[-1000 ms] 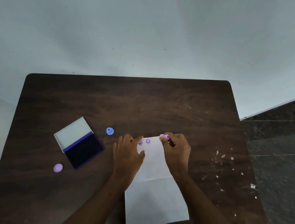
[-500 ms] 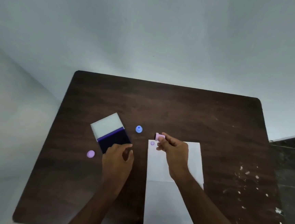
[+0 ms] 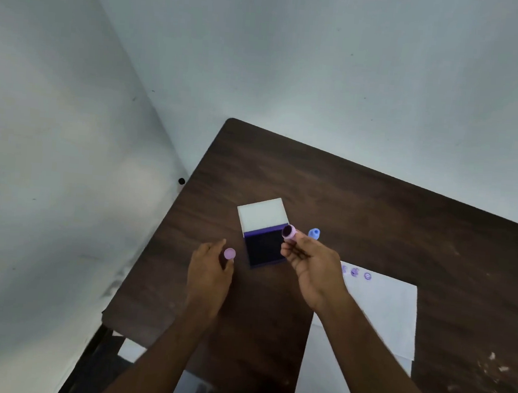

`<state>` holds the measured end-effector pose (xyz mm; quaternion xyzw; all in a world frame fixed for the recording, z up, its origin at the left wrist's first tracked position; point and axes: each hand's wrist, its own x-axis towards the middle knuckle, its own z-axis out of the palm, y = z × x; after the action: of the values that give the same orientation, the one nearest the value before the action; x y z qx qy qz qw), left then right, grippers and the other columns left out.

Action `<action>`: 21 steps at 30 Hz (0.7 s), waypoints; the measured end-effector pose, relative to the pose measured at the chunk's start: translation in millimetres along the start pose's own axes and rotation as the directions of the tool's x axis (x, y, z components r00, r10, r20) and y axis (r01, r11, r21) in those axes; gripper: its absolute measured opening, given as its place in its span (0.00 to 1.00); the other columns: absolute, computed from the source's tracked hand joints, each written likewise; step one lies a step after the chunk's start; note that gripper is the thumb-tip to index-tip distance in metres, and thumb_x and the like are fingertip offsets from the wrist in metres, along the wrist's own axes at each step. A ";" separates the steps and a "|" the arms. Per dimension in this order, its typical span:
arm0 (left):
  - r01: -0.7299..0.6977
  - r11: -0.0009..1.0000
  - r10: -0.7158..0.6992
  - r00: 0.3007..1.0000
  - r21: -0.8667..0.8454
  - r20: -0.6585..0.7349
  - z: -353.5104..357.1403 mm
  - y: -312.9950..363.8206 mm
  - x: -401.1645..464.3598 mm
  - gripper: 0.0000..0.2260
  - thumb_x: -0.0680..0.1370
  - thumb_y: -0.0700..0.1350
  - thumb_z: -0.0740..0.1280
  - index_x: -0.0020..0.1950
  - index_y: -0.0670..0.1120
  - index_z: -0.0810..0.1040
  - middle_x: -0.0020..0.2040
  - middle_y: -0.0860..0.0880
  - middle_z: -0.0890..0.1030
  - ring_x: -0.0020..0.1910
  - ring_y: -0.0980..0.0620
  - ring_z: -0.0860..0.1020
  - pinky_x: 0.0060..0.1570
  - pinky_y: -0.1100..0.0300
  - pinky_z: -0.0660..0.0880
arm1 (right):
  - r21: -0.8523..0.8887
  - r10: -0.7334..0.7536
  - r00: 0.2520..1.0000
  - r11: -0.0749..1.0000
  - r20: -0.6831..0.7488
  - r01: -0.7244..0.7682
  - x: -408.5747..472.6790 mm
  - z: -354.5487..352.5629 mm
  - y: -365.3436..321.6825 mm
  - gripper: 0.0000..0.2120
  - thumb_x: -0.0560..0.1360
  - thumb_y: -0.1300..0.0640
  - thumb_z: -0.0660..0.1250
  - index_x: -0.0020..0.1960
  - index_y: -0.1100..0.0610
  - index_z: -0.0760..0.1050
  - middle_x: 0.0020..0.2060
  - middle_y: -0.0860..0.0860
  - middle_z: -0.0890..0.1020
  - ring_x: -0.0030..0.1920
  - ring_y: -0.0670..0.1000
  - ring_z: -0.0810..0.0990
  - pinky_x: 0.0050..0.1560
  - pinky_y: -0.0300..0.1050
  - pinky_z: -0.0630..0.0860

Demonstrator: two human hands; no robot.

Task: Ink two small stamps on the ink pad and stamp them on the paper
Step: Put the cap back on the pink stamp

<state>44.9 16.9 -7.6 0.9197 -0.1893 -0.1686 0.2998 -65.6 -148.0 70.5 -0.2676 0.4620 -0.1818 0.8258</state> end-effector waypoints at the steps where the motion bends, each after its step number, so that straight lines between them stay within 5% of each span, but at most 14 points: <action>1: 0.009 1.000 -0.010 1.000 0.008 0.014 0.5 -3.1 2.1 0.21 0.78 0.52 0.68 0.68 0.45 0.75 0.64 0.47 0.77 0.64 0.49 0.74 0.64 0.53 0.72 | -0.005 0.018 1.000 1.000 0.000 -0.018 0.0 3.9 2.5 0.08 0.74 0.64 0.68 0.51 0.66 0.81 0.41 0.59 0.84 0.41 0.53 0.83 0.47 0.47 0.81; 9: -0.027 0.998 0.022 0.996 0.057 0.086 10.6 -20.0 13.9 0.21 0.75 0.48 0.72 0.67 0.48 0.77 0.63 0.48 0.74 0.62 0.50 0.72 0.61 0.56 0.72 | 0.008 0.085 0.996 0.996 -0.013 -0.085 1.7 19.1 21.0 0.09 0.72 0.64 0.69 0.51 0.66 0.81 0.42 0.60 0.84 0.43 0.54 0.83 0.44 0.47 0.81; 16: 0.022 0.986 -0.014 0.999 -0.163 0.051 6.5 -19.7 18.1 0.12 0.76 0.48 0.72 0.57 0.47 0.81 0.50 0.52 0.81 0.48 0.57 0.78 0.49 0.66 0.71 | 0.035 0.109 0.994 0.994 -0.033 -0.108 3.5 23.1 27.3 0.07 0.72 0.64 0.69 0.49 0.64 0.82 0.42 0.60 0.85 0.43 0.55 0.84 0.42 0.47 0.81; 19: 0.122 0.945 -0.093 0.990 -0.305 0.108 1.6 -18.4 18.3 0.12 0.73 0.43 0.74 0.56 0.50 0.80 0.45 0.60 0.81 0.41 0.68 0.78 0.42 0.77 0.71 | 0.028 0.113 0.993 0.993 -0.026 -0.112 3.3 23.5 28.4 0.07 0.72 0.64 0.69 0.49 0.64 0.82 0.42 0.60 0.85 0.43 0.55 0.84 0.42 0.47 0.81; 21: 0.180 0.900 -0.117 0.977 -0.397 0.177 -0.5 -17.8 17.8 0.12 0.72 0.43 0.75 0.55 0.52 0.81 0.45 0.61 0.82 0.43 0.69 0.80 0.43 0.75 0.75 | 0.032 0.116 0.993 0.993 -0.024 -0.115 2.9 23.6 30.1 0.07 0.72 0.64 0.69 0.49 0.64 0.82 0.43 0.60 0.85 0.43 0.55 0.84 0.42 0.47 0.81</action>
<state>65.0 22.4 -21.6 0.8325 -0.1008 -0.2953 0.4577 -42.2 -119.3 60.3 -0.2255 0.4845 -0.1442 0.8329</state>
